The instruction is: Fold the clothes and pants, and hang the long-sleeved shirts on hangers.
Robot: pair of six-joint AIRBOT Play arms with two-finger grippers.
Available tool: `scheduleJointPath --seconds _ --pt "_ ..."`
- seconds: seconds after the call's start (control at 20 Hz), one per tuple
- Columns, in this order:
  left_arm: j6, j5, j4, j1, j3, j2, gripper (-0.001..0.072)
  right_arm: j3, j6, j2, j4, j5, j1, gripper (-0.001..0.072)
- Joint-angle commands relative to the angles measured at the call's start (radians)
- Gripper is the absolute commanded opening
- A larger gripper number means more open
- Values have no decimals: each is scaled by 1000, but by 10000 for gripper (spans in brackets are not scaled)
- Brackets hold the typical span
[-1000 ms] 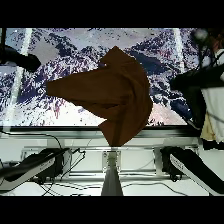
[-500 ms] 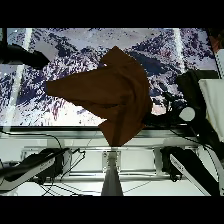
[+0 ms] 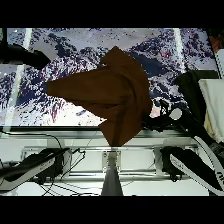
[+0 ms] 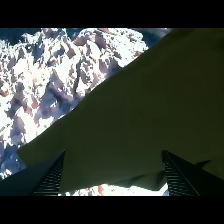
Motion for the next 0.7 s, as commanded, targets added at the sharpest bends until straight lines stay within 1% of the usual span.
scheduleJointPath --seconds 0.0,0.15,0.2,0.25,0.3,0.35,0.4,0.45,0.6,0.65 --pt "0 3 0 0 0 0 689 77 -76 -23 -2 -27 0 12" --pt "0 5 19 0 0 0 688 283 -105 -23 -90 -15 0 12" --pt "-1 5 38 0 0 0 649 370 -105 -23 -143 2 -1 11" --pt "-1 4 57 1 0 0 460 454 -106 -23 -200 23 -1 11" --pt "0 3 85 1 0 0 223 543 -107 -23 -263 46 -1 11" --pt "0 3 107 1 0 0 60 625 -108 -23 -327 70 -1 11" --pt "0 3 127 1 0 -1 13 690 -108 -23 -385 93 -1 12" --pt "0 -1 138 1 0 -6 13 748 -111 -23 -448 121 -1 11" --pt "-14 -56 143 2 0 -46 13 832 -246 -23 -608 225 -1 11" --pt "-35 -84 143 2 0 -69 13 836 -267 -23 -661 260 -1 11"
